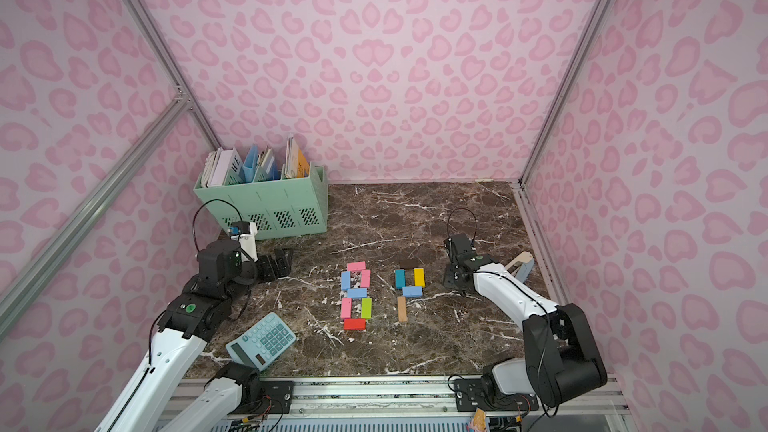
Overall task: Assemble the number 8 with building blocks
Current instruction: Pick up the building block from the center of the board.
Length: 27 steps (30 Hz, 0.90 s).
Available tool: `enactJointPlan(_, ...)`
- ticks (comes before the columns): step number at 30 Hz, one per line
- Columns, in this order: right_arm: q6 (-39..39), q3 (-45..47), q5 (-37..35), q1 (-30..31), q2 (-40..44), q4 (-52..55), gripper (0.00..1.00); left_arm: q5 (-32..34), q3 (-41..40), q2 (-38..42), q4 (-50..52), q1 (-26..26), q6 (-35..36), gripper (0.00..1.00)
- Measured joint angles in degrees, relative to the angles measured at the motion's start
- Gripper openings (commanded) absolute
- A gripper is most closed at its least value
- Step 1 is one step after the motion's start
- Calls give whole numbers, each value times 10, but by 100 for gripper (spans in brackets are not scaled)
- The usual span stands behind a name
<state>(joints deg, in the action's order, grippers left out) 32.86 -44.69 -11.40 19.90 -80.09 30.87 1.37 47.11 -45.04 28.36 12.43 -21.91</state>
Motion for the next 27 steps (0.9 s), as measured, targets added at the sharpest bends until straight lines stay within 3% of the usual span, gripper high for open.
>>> enactJointPlan(10, -36, 7, 0, -27, -55, -32, 58, 0, 0, 0, 0, 0, 0, 98)
enactJointPlan(20, -61, 8, 22, -21, -74, -57, 26, 0, 0, 0, 0, 0, 0, 99)
enactJointPlan(27, -56, 12, 33, 29, -56, -53, 15, 0, 0, 1, 0, 0, 0, 98)
